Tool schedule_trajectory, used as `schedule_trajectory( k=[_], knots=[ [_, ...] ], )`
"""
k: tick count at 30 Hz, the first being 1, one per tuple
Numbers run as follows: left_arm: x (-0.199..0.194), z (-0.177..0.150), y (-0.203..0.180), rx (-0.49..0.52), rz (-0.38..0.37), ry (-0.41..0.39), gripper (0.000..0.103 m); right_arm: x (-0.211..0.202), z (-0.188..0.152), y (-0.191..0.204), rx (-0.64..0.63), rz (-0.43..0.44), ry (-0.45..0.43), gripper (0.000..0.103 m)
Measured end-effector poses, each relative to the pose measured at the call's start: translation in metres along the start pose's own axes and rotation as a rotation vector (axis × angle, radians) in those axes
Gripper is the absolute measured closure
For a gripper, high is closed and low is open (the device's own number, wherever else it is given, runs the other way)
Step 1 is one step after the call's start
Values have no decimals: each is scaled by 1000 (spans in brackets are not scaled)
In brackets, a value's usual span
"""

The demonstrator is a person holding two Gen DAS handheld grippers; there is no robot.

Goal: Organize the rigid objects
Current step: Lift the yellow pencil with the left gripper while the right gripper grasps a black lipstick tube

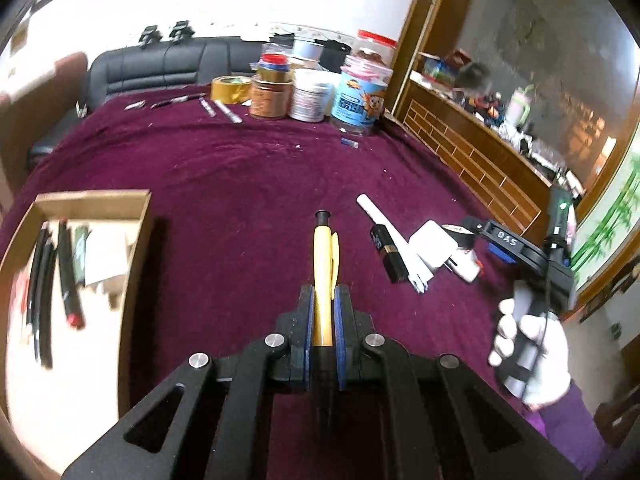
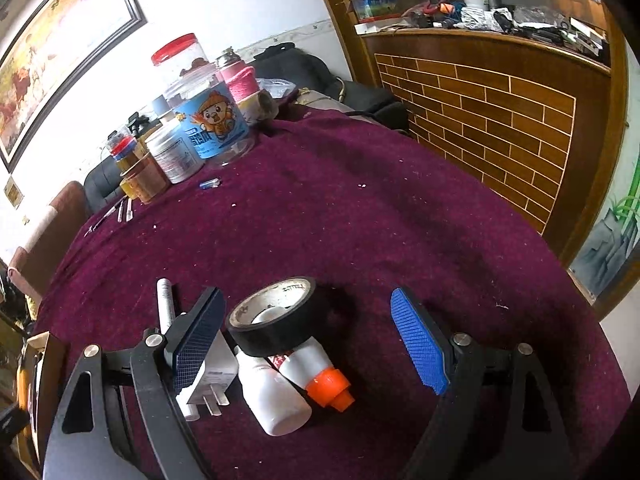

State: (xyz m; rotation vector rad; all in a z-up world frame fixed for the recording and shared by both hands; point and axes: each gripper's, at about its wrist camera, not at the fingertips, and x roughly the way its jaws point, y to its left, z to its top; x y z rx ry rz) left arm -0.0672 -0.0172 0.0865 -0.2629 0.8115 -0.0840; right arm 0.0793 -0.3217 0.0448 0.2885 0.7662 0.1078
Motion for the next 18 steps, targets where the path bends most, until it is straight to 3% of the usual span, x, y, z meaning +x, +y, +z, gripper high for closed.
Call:
schedule_trajectory(
  k=[5,8,10,13,15,18],
  knots=[
    [-15,-13,13,-29,-15,-12,96,-8,1,11,-42,-25,-1,20],
    [-19,-18,16,-31,-24,-26,96,-39,-1,42,-147,58,-35,20],
    [-20,-19,20,-51,-53,-25,96,-47,-4,74,-251,145,17,20],
    [-25,-23,28,-77,-79,-37,96,-39,-11,110,-356,176,88,22],
    [-33,-25,36,-92,-82,-54,96,-27,-17,128,-419,155,119,37],
    [-48,-31,55,-126,-68,-81,96,4,-29,147,-477,117,200,49]
  ],
)
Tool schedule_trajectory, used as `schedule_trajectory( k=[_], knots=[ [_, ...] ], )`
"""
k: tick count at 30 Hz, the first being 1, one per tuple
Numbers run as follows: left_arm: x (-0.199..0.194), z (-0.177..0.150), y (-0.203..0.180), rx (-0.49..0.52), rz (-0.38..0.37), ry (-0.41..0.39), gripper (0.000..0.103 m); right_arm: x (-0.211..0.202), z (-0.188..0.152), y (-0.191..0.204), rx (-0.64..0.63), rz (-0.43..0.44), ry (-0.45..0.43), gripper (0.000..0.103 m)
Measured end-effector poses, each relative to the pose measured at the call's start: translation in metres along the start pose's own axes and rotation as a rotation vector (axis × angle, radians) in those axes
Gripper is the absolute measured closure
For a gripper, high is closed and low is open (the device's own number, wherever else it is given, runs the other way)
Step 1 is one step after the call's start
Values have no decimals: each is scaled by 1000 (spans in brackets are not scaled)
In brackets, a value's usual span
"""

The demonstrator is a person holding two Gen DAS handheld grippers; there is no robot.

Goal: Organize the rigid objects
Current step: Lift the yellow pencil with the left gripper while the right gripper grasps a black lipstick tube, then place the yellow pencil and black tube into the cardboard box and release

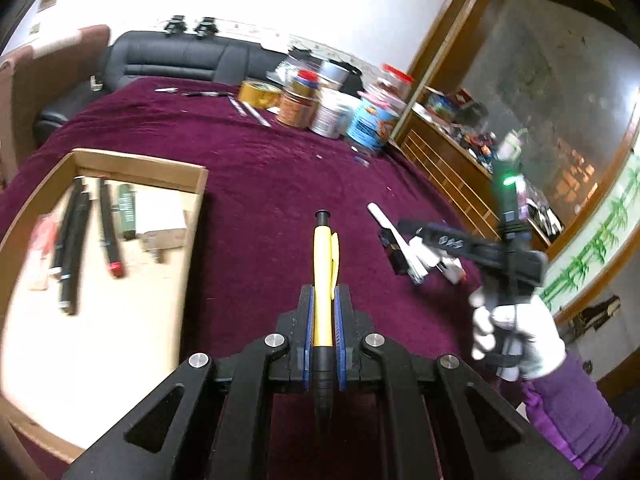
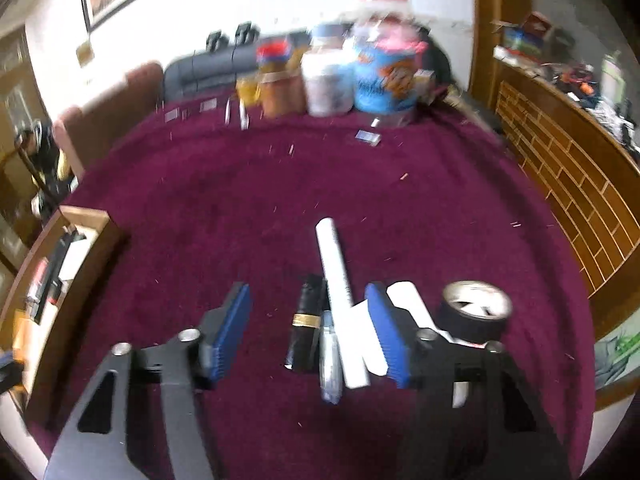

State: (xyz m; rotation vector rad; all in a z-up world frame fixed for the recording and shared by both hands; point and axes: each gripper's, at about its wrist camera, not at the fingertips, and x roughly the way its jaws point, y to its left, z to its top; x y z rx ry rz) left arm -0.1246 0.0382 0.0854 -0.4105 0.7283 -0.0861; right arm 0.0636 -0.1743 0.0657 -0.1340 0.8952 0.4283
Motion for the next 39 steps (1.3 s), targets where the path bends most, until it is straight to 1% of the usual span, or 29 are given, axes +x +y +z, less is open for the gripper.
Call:
schedule_trajectory(
  k=[1,3,5,6,7,8,9,12,14,16,18,20,21,24,27,31,36,39],
  knots=[
    [-5,1,7,-13,7,-8,96,6,-1,3,-3,-12,14,49],
    [-14,1,22,-41,25,-26,96,22,-2,7,-12,-46,48,59],
    [-22,1,36,-73,35,-40,96,34,-6,8,-8,-51,86,62],
    [-24,1,41,-84,38,-45,96,34,-7,10,-29,-74,63,63],
    [-25,1,46,-96,40,-49,96,36,-7,13,-43,-91,73,64],
    [-26,0,51,-109,41,-52,96,36,-5,16,-50,-101,73,81],
    [-27,-1,56,-121,41,-54,96,38,-6,17,-44,-85,97,89],
    [-31,-5,66,-143,51,-58,96,31,-11,18,-34,-78,87,89],
    [-32,-7,75,-160,62,-58,96,23,-12,12,8,-43,78,89],
    [-34,-8,84,-177,73,-58,96,14,-14,5,60,18,66,89],
    [-36,-9,94,-200,88,-59,96,2,-16,1,107,97,53,89],
    [-39,-11,105,-225,99,-60,96,-4,-17,2,136,159,42,89],
    [-40,-11,108,-233,106,-61,96,-10,-19,3,157,208,34,89],
    [-42,-12,116,-253,119,-64,96,-17,-20,10,178,290,24,89],
    [-44,-12,117,-253,128,-68,96,-31,-22,23,159,325,-10,89],
    [-44,-11,116,-242,133,-68,96,-50,-21,41,103,339,-57,89],
    [-38,-11,115,-234,149,-47,96,-67,-21,66,53,430,-62,89],
    [-32,-9,116,-220,176,-31,96,-75,-24,86,28,499,-53,89]
  ],
)
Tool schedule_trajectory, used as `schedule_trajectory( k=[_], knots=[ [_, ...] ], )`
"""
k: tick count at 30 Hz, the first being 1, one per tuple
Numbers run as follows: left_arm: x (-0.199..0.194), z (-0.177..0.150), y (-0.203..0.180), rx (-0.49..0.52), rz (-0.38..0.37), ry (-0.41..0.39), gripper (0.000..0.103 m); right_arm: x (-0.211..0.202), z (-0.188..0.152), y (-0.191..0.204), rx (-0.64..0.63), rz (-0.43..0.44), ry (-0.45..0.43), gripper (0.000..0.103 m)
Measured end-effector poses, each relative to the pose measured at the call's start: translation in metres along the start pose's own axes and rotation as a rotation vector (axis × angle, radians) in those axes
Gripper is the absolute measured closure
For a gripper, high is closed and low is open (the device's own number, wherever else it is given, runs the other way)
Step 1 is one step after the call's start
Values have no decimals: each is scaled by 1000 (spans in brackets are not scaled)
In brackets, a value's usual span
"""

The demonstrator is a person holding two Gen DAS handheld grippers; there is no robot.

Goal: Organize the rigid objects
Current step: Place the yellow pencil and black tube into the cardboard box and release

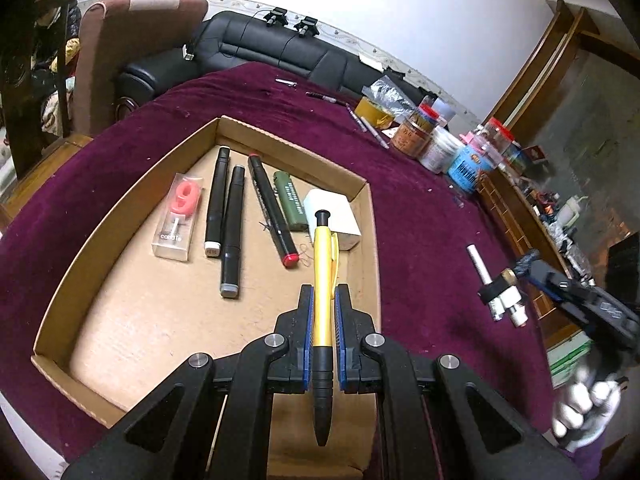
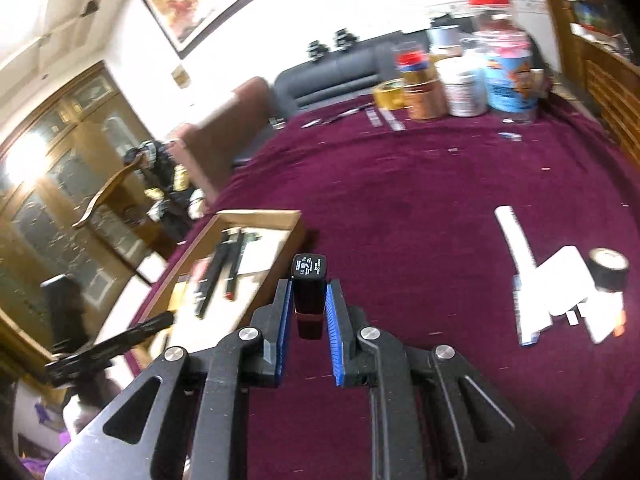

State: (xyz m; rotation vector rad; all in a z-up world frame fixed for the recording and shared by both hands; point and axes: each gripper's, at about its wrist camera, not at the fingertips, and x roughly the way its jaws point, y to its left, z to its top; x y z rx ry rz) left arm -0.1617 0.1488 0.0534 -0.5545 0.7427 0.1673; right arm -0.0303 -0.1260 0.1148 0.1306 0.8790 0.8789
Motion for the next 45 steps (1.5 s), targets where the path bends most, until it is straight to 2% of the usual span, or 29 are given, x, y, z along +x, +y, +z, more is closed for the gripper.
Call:
schedule_trajectory(
  k=[6,12,14,19,20,22,24,26,28,30,33,37,40,41,42,45],
  knots=[
    [15,4,12,-18,44,45,96,20,-11,46,-44,121,60,89],
    [27,4,23,-35,70,82,96,51,-28,83,-97,200,158,88],
    [32,7,24,-32,86,90,96,68,-33,92,-105,202,204,88],
    [50,14,24,-25,122,136,96,120,-32,97,-96,117,295,88],
    [52,14,24,-27,123,138,93,129,-30,95,-91,96,304,88],
    [51,16,25,-33,112,138,82,147,-22,93,-82,62,316,88],
    [46,16,26,-46,102,118,58,155,-13,86,-51,46,323,88],
    [38,17,27,-50,113,89,56,167,-7,78,-4,18,336,88],
    [31,17,26,-49,89,71,51,170,-6,69,30,14,339,87],
    [24,17,24,-40,101,50,42,166,-5,64,40,31,319,87],
    [14,15,14,-5,146,7,41,151,-4,59,39,22,273,82],
    [4,8,-15,99,286,-65,36,118,-7,57,5,-31,172,77],
    [-4,3,-35,172,386,-136,23,95,-14,52,-21,-78,101,62],
    [-6,1,-43,196,428,-162,19,86,-17,50,-32,-102,71,54],
    [-6,0,-47,211,446,-174,19,78,-20,48,-41,-126,41,50],
    [-8,-2,-60,254,472,-194,18,68,-25,44,-75,-194,-10,50]
  ],
)
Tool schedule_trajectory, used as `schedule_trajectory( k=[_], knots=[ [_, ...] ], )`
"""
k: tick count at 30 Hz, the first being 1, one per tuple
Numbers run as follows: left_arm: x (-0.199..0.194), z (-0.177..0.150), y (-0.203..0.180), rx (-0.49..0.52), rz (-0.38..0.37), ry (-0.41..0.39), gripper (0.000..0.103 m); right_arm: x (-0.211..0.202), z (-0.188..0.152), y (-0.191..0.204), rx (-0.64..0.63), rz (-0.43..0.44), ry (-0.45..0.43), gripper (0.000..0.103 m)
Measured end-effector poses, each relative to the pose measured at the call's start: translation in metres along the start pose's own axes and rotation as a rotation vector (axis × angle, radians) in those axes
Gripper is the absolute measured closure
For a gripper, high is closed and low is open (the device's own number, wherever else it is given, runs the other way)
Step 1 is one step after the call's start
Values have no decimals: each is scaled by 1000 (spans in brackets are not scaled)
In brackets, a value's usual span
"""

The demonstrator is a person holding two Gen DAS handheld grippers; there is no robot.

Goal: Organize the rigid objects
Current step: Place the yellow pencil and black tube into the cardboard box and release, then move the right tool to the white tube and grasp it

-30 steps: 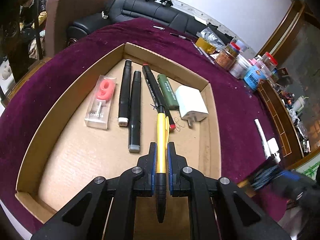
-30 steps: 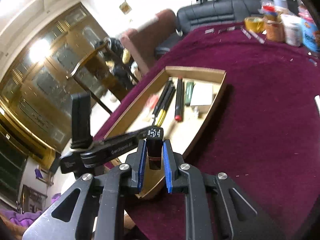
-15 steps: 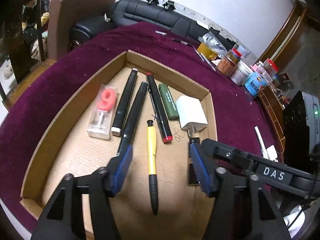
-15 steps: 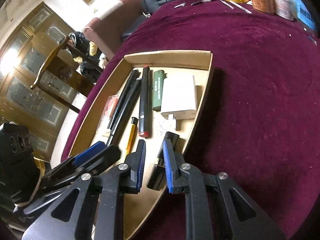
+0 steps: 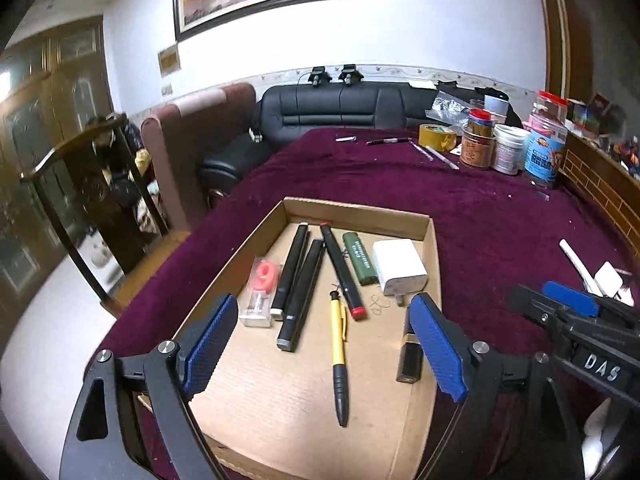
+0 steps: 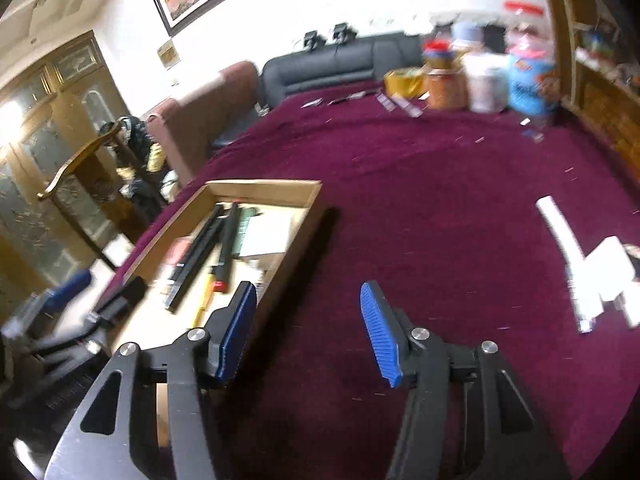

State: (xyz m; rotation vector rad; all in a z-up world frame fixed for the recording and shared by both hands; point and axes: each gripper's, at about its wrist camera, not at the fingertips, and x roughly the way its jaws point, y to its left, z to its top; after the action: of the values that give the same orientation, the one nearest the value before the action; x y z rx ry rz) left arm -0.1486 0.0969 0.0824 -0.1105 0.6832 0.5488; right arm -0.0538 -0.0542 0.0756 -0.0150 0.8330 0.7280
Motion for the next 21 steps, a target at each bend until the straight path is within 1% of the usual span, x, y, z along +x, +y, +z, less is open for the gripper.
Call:
schedule_trajectory(
  k=[2,3,10,17,19,21],
  knots=[
    [-1,0,-5,13,-10,10,18,-1,-4,-3,-10,-43,-11,50],
    [-1,0,-8,20,-13,19,18,-2,-6,-8,0,-49,-10,50],
    [-5,-6,-27,68,-41,58,18,-9,-19,-49,105,-58,8,50],
    [-8,-9,-48,111,-67,78,18,-24,-29,-84,164,-91,-9,50],
    [-10,-9,-54,118,-98,90,18,-29,-29,-96,180,-102,-19,50],
    [-14,-8,-60,117,-162,97,19,-37,-25,-116,209,-125,-35,50]
  ],
)
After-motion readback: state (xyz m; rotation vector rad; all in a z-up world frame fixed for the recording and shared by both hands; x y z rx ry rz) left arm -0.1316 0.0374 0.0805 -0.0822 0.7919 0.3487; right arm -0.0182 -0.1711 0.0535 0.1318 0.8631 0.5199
